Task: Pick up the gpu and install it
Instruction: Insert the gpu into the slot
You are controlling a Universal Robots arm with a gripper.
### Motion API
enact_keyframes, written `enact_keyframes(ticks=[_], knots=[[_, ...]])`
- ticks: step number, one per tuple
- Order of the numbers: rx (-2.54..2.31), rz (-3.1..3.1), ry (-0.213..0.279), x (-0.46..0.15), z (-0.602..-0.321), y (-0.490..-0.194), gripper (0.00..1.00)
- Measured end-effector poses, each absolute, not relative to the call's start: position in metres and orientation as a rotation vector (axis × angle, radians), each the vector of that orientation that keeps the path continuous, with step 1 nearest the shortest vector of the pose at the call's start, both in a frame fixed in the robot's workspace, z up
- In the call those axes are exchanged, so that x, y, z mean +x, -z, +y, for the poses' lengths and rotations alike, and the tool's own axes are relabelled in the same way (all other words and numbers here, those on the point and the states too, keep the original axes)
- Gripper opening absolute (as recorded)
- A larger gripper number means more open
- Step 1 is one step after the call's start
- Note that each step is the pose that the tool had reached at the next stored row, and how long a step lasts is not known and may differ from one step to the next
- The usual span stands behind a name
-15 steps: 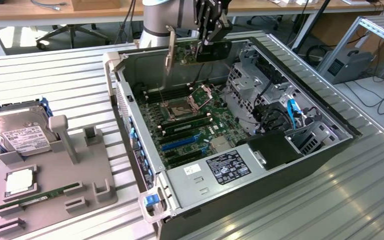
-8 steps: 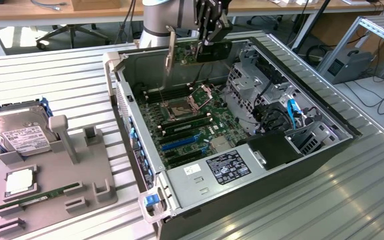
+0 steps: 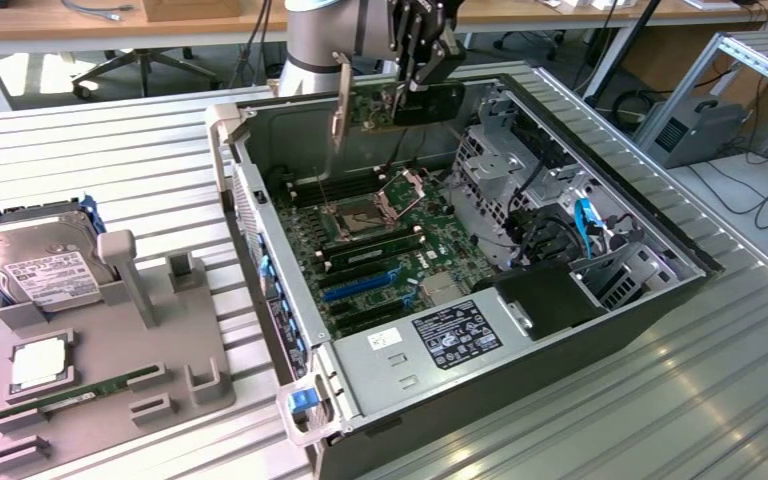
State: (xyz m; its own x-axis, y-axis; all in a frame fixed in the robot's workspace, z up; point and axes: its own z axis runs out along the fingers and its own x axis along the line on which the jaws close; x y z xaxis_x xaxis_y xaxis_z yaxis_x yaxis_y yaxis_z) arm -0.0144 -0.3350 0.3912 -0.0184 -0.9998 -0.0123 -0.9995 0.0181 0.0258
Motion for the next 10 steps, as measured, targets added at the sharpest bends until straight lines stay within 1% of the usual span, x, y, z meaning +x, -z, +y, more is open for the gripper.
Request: enact_keyframes(ticks=[10], knots=[[2.186, -2.227, 0.024, -0.0144, -0.3359, -0.3912, 0.27]])
